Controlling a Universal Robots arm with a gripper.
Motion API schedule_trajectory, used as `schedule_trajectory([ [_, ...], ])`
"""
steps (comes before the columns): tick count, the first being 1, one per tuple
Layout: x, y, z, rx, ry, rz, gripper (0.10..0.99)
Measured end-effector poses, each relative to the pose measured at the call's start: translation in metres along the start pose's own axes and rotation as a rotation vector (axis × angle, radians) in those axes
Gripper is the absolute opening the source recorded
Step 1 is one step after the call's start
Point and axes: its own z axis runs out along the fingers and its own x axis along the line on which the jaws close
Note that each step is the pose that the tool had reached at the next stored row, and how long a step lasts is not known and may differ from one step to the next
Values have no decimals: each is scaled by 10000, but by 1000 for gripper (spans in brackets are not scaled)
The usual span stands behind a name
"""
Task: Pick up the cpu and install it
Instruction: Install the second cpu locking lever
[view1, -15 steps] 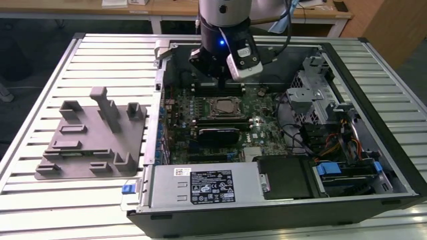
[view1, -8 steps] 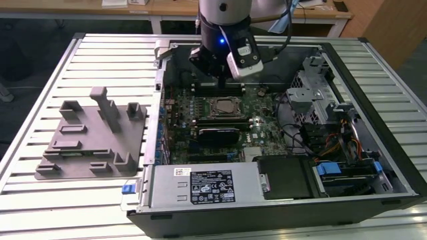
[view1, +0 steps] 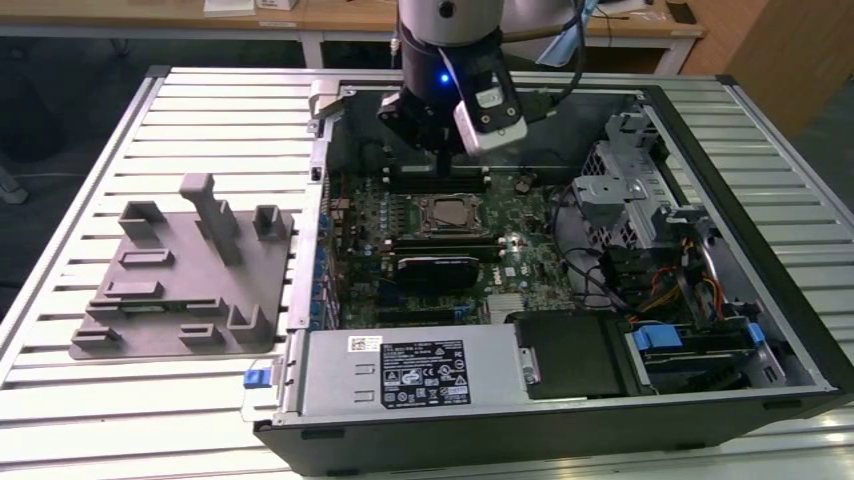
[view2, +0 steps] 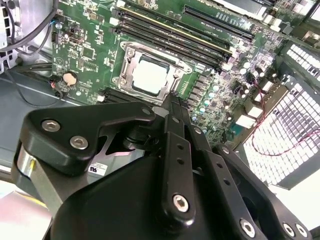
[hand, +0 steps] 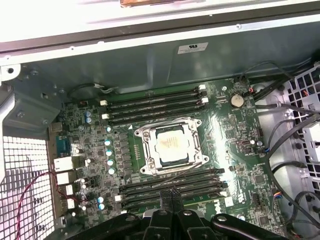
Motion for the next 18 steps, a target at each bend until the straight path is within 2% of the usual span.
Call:
schedule_trajectory([
  [18, -3, 11, -68, 0, 0, 0, 106],
])
